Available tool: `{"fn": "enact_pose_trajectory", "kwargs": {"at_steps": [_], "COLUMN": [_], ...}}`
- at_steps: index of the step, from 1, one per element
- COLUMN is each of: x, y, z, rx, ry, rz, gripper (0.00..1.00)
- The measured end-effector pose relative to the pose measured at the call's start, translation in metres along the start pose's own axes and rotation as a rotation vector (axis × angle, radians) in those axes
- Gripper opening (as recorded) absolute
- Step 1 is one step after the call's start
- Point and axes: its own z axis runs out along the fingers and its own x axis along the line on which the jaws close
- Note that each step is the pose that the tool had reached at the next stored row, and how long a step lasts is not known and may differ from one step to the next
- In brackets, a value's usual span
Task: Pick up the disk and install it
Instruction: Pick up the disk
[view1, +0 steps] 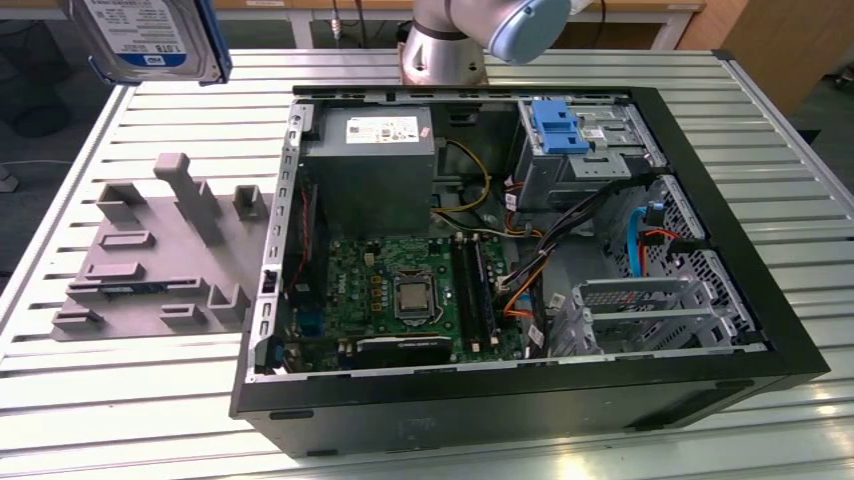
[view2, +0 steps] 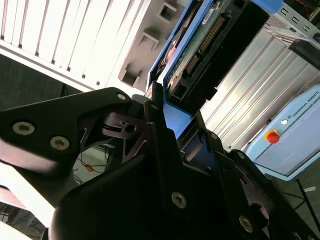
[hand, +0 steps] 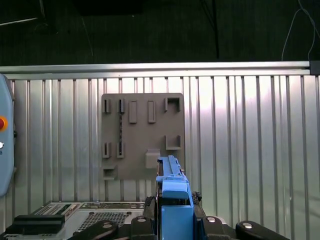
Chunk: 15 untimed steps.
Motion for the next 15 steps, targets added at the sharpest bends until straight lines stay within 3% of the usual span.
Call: {"fn": "enact_pose_trajectory", "kwargs": {"at_steps": [7,15], "x": [0.0006,0.0134], "y": [-0.0058,-0.0066], "z": [-0.0002,-0.0003], "rx": [-0.0001,0.0000], "ry": [0.0000,0.0000], "rz": [0.000,0.000], "gripper": [0.36,0.36]}}
